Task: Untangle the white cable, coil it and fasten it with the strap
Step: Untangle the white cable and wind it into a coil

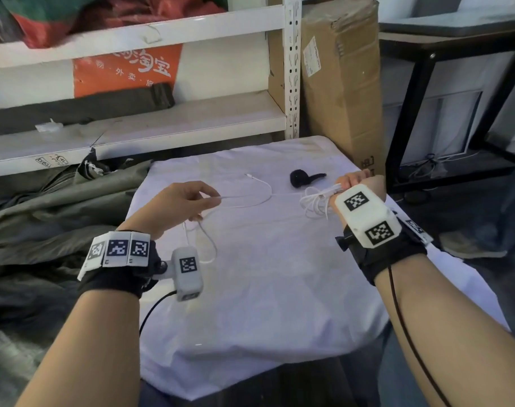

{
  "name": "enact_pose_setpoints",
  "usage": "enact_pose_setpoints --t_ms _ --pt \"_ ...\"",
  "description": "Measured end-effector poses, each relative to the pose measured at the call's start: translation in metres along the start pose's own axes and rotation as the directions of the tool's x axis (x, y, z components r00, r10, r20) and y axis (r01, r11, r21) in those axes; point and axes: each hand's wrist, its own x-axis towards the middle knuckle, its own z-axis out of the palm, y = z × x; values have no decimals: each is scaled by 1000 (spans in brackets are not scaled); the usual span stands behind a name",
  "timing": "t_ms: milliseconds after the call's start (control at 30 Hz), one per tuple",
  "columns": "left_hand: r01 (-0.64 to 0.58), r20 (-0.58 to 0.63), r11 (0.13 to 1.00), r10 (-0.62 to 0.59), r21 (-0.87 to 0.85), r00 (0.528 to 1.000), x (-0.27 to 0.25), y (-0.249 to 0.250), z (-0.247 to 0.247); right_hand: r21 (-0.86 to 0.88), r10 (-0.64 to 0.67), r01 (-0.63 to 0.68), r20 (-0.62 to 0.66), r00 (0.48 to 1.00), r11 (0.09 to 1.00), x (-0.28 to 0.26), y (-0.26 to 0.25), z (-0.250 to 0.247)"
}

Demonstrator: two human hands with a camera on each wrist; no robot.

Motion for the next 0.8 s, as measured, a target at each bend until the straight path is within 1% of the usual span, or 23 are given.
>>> enact_pose_setpoints --t_ms 33,67,133,200,267,367,433,500,567,633,667,733,800 --pt "-10 -19 1000 10 4 1000 0 1 -1 -28 -1 1 -8 1000 1000 1 0 -2" --pt "-23 -48 999 25 45 999 0 2 -2 -45 -6 6 -11 1000 999 0 -1 -1" --pt "-30 -94 978 50 204 994 1 3 -3 -51 -18 17 -16 1000 999 -2 -1 2" --pt "-1 -111 930 45 368 993 0 1 -5 -41 -22 20 -31 999 999 -4 -3 5" --pt "24 -116 890 33 456 993 -1 -4 -6 -49 -32 29 -57 998 998 -7 -4 8" --pt "2 -106 886 53 464 993 -2 -3 -5 -81 -99 90 -116 988 993 -8 0 14" --pt "-52 -83 859 110 509 990 -3 8 -1 -143 -84 70 -93 992 987 -11 6 19" --pt "-134 -5 813 165 567 986 -4 20 6 -240 -67 45 -84 994 970 -15 13 23" --pt "-224 105 762 202 607 974 -4 31 14 -384 -72 48 -50 996 922 -22 20 27" --pt "-297 200 725 220 621 955 -7 43 22 -526 -37 42 21 999 849 -29 27 31" --pt "-332 235 732 237 595 943 -9 48 26 -598 -4 37 58 998 800 -33 30 32" --pt "-386 274 778 282 496 919 -12 57 33 -707 94 23 126 988 707 -41 37 33" --pt "-405 277 842 319 355 906 -16 62 39 -778 243 -4 191 951 628 -49 42 33"
